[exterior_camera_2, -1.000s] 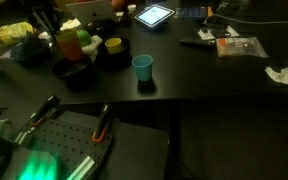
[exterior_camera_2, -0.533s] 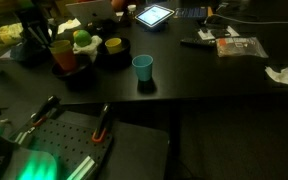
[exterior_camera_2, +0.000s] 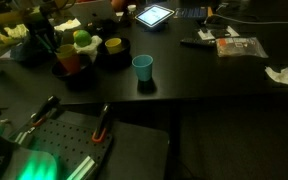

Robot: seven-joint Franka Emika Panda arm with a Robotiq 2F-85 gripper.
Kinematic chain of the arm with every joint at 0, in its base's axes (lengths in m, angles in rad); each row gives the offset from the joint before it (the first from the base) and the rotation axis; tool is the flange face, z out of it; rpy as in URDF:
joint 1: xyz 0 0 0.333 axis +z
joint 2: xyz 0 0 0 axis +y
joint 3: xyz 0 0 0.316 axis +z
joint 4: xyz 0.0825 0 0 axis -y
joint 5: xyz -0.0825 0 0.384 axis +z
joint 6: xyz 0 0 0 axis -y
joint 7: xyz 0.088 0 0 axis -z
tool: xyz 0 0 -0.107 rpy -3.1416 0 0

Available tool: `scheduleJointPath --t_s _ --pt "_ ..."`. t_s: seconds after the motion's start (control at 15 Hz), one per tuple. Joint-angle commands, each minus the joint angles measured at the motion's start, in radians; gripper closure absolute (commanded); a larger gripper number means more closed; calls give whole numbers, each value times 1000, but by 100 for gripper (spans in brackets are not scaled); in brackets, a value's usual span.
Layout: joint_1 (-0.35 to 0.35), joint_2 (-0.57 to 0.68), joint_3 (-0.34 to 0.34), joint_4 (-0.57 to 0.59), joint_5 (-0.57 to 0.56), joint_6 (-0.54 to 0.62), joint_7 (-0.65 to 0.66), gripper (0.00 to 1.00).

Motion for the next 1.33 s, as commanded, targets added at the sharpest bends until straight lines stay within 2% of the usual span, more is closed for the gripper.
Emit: scheduleJointPath --t_s 0.0,0.13,0.2,0.27,0.33,0.87,1.27 --pt "1 6 -14 -12 -35 39 33 96" --pt "0 12 -18 -10 -40 35 38 94" --pt "1 14 -21 -10 -45 35 44 68" --pt "4 15 -27 -10 -59 38 60 67" --pt "4 15 -29 -9 -63 34 66 60" --pt "1 2 -48 -5 -103 26 125 1" --pt "1 14 -52 -1 -92 21 130 0"
